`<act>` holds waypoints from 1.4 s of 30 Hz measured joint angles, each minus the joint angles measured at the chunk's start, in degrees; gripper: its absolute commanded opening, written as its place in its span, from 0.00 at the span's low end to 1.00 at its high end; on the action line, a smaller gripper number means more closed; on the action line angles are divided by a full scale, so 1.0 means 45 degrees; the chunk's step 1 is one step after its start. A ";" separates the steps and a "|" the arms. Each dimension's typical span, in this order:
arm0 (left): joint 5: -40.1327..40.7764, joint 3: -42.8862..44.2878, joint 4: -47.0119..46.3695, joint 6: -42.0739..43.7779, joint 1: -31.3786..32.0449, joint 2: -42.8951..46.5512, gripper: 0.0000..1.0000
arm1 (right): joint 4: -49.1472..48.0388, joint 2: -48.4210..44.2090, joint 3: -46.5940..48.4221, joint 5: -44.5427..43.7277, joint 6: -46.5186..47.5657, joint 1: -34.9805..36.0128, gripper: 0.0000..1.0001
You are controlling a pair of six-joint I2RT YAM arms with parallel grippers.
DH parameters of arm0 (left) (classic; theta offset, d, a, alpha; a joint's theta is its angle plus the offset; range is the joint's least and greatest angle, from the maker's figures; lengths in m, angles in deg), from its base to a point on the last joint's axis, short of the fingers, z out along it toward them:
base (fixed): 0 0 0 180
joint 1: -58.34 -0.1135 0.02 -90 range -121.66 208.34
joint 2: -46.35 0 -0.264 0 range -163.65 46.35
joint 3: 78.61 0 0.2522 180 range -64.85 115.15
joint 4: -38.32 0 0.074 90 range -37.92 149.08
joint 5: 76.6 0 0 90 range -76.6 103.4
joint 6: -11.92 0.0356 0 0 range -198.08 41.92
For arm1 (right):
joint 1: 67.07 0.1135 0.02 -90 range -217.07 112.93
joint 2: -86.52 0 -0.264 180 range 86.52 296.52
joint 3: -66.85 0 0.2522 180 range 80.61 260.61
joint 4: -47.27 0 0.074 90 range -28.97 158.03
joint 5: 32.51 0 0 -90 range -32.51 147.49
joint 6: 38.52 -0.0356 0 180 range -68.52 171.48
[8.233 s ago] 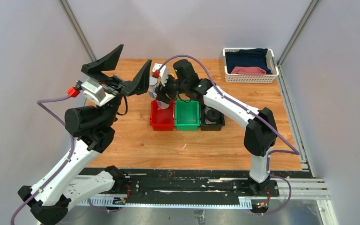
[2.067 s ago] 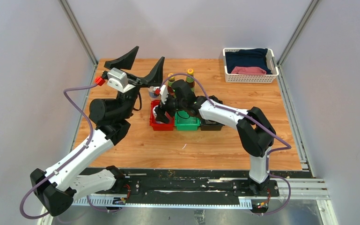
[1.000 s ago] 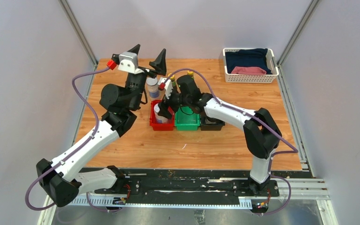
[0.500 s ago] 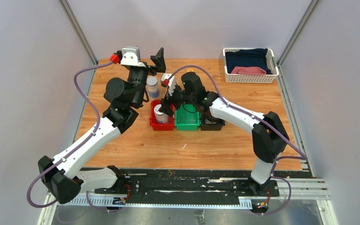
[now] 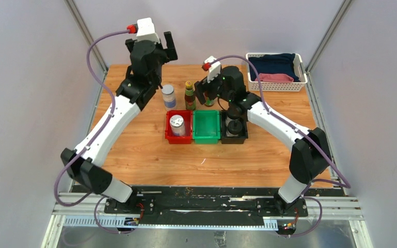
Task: Organize the condiment bottles
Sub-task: Pick up the bottle from the center of the board.
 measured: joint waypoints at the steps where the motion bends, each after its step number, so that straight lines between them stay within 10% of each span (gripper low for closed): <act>1: -0.0107 0.0544 0.0767 -0.0345 -0.0248 -0.0457 1.00 | 0.0019 -0.0019 0.0019 -0.0364 -0.0233 -0.0233 0.88; 17: -0.3196 0.2059 0.7975 -0.3400 -0.1831 -0.3798 1.00 | 0.0928 -0.0015 0.0495 -0.2448 -0.1399 -0.1175 0.88; 42: -0.3842 0.0481 0.7407 -0.3531 -0.1836 -0.4862 0.99 | 0.0942 -0.0015 0.0491 -0.1972 -0.1933 -0.1812 0.89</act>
